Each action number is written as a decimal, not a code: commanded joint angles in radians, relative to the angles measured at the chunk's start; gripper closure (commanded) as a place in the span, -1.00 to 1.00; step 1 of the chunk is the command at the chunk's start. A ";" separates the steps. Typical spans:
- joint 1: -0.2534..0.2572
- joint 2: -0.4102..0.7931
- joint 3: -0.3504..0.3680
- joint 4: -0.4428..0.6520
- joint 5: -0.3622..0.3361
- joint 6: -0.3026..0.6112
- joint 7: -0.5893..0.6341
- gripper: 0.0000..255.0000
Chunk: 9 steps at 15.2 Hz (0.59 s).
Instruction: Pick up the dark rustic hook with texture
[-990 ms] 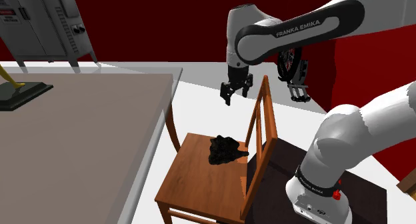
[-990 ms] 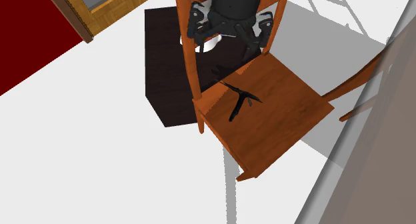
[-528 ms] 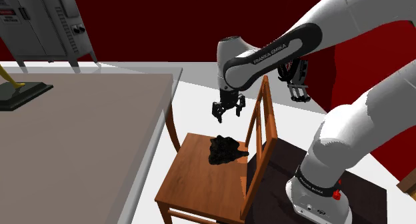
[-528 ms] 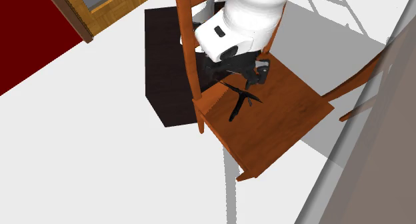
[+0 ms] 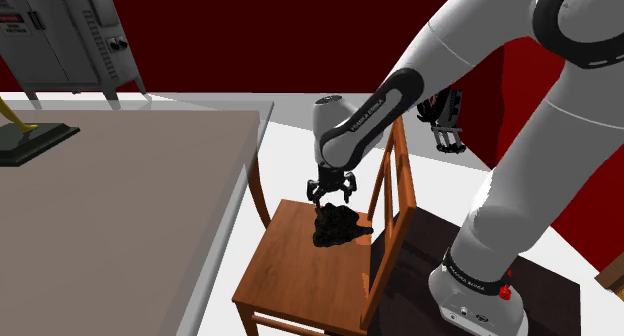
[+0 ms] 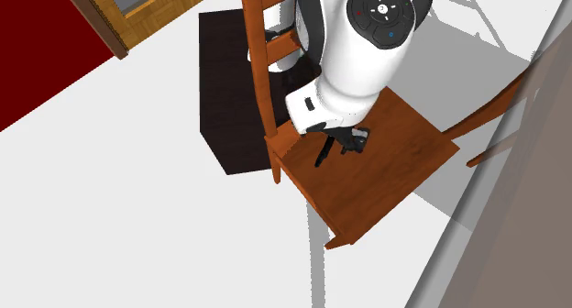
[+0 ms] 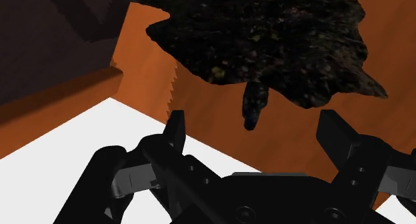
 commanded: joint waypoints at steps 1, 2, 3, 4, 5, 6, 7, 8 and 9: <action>-0.005 0.103 0.006 0.020 -0.002 0.074 0.053 -1.00; -0.004 0.103 0.005 0.020 -0.002 0.075 0.053 -1.00; -0.004 0.119 0.004 0.019 -0.006 0.091 0.056 -1.00; -0.005 0.134 0.004 0.018 -0.011 0.107 0.060 -1.00; -0.005 0.149 0.003 0.017 -0.016 0.122 0.063 -1.00; -0.005 0.165 0.003 0.017 -0.022 0.138 0.067 -1.00; -0.005 0.181 0.002 0.017 -0.027 0.154 0.071 -1.00; -0.005 0.197 0.001 0.017 -0.033 0.169 0.075 -1.00; -0.005 0.223 -0.001 0.019 -0.043 0.194 0.082 -1.00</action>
